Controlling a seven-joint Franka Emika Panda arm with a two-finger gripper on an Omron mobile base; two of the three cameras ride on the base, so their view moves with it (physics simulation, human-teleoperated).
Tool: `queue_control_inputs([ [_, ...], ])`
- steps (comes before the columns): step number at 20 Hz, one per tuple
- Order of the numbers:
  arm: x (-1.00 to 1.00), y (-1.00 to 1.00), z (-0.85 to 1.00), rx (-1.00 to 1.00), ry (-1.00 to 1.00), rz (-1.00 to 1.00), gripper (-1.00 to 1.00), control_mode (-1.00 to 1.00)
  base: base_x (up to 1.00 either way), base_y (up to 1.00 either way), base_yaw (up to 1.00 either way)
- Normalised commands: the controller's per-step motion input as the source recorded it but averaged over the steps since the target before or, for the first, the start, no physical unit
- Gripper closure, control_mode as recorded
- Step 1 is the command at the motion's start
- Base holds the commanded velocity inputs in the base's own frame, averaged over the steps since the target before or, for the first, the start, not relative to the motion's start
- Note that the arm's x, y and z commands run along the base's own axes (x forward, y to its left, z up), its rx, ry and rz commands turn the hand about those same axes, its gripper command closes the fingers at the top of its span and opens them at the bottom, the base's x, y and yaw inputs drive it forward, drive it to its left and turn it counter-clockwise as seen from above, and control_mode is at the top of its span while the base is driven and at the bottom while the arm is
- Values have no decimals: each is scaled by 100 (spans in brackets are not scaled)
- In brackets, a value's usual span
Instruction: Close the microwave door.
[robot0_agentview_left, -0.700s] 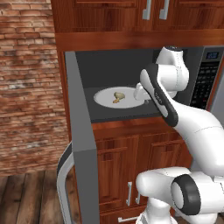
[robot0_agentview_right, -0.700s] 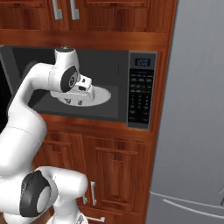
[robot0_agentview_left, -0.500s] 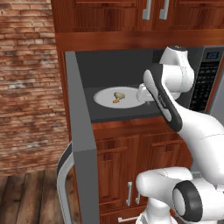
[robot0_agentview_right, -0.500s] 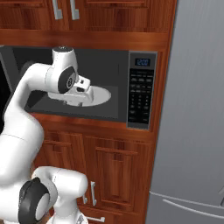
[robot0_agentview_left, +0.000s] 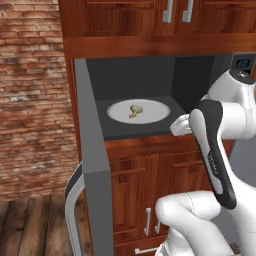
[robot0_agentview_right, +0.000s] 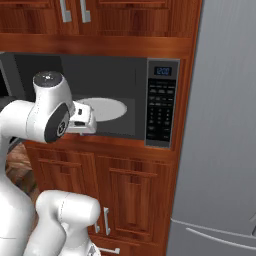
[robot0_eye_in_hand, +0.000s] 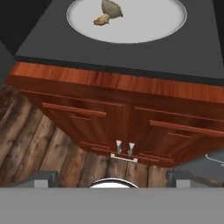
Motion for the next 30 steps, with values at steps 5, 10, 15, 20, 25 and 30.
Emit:
queue_control_inputs([
  [5, -89, 8, -3, -3, -25, 22, -100, -100, 0, 0, 0],
  [10, -69, 3, 0, -3, -30, 24, -100, -100, 0, 0, 0],
  [15, -59, 0, 14, 0, -35, 21, -100, -100, 0, 0, 0],
  [20, -79, 12, 33, 0, -37, 9, -100, -100, 0, 0, 0],
  [25, -90, 33, 33, 0, -34, 5, -100, -100, 0, 0, 0],
  [30, -53, 55, 26, 0, -24, 1, -100, -100, 0, 0, 0],
])
